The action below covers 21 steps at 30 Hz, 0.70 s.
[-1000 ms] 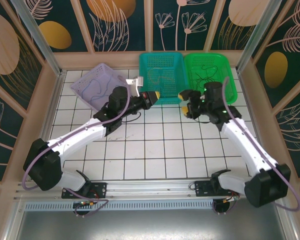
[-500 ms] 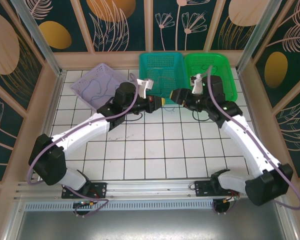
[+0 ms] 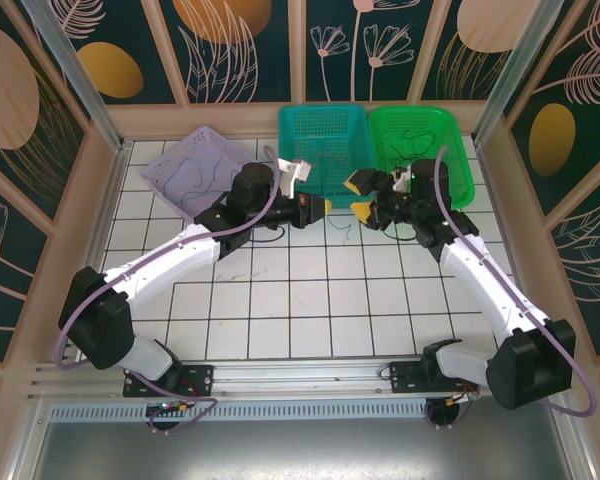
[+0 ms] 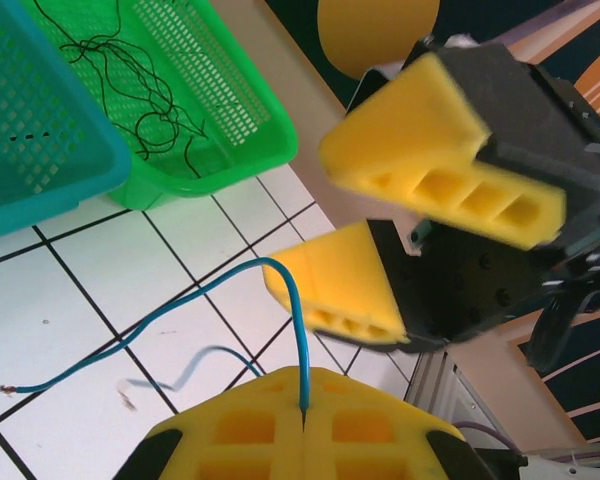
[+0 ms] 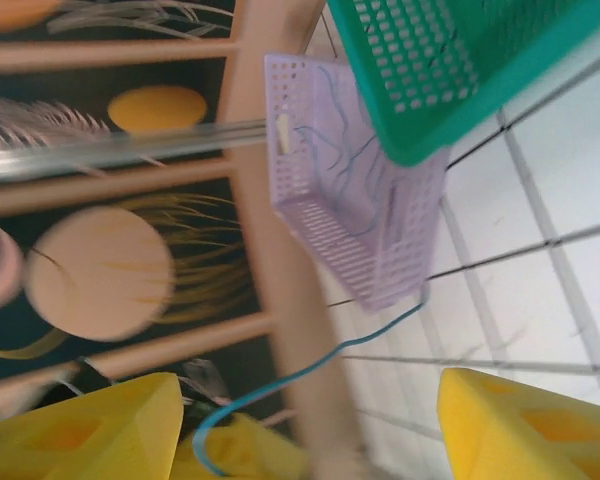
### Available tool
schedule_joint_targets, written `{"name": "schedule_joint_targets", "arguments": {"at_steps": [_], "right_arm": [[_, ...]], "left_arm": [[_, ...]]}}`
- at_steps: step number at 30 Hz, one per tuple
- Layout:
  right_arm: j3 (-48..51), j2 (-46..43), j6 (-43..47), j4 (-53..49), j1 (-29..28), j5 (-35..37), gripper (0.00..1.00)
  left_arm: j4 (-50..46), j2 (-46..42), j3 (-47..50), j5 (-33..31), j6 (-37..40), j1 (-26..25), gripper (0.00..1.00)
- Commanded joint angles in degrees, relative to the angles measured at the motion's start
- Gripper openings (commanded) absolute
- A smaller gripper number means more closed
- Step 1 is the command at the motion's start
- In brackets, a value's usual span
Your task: Untangle the cables
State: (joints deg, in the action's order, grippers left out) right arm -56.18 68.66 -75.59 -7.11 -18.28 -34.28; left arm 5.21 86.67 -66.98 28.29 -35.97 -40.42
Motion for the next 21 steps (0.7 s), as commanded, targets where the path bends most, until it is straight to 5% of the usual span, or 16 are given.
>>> {"name": "schedule_joint_targets", "arguments": {"at_steps": [1,11,21], "right_arm": [[3.50,-2.38,-23.17,11.86,-1.16,-2.16,0.69],[11.90,-1.84,-41.68,25.68,-5.97,-0.67,0.64],[10.71,4.05,-43.13,32.33,-6.17,0.32,0.57]], "left_arm": [[-1.21,0.89,-0.98,0.93,2.63,0.27,0.00],[-0.67,0.97,-0.35,2.09,3.63,0.32,0.00],[0.15,-0.01,1.14,6.00,2.95,0.26,0.00]]}}
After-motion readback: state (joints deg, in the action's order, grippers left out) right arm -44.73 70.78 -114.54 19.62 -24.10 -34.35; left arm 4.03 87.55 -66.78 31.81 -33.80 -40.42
